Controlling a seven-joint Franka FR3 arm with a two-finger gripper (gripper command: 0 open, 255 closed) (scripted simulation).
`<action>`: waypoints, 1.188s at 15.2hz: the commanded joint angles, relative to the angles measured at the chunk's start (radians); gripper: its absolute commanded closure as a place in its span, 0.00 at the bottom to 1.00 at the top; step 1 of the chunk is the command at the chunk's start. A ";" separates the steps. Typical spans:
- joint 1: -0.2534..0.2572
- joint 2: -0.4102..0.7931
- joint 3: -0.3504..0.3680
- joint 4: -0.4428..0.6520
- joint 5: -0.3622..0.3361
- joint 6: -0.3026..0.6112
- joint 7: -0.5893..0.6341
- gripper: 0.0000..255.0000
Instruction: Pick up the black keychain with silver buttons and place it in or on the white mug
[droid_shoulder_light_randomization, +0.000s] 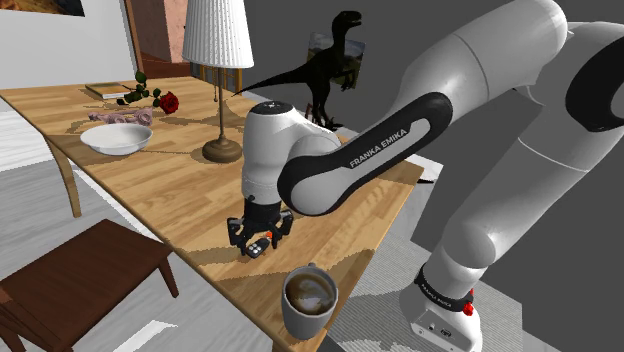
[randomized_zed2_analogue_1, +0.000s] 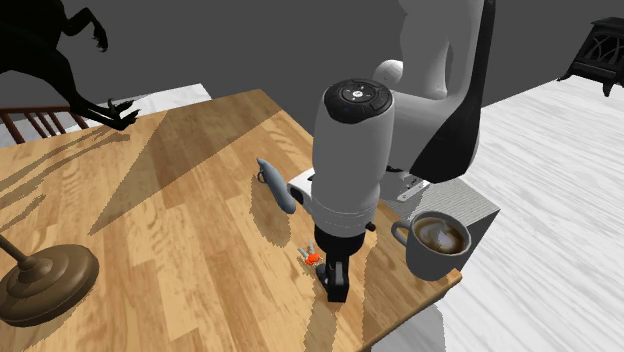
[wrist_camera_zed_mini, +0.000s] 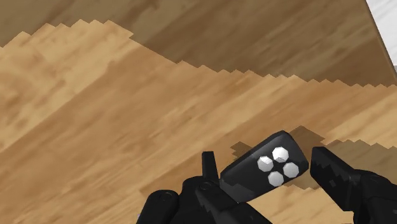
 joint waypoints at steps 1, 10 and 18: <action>0.003 -0.018 -0.005 0.010 0.016 -0.023 -0.012 1.00; 0.022 -0.113 -0.042 0.069 0.084 -0.158 -0.067 1.00; 0.032 -0.173 -0.075 0.136 0.112 -0.275 -0.093 1.00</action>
